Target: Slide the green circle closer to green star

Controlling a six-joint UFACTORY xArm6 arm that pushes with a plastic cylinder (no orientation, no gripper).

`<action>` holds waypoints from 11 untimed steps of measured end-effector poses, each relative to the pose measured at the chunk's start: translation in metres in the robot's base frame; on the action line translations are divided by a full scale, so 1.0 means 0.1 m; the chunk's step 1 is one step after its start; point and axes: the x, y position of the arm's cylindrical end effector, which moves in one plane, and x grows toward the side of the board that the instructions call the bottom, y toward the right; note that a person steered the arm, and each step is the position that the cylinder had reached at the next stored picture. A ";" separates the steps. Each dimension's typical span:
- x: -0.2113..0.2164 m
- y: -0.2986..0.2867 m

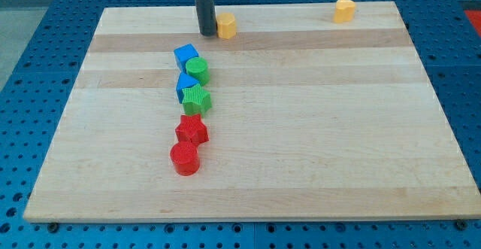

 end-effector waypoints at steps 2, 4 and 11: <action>-0.01 0.03; -0.15 0.32; -0.37 1.47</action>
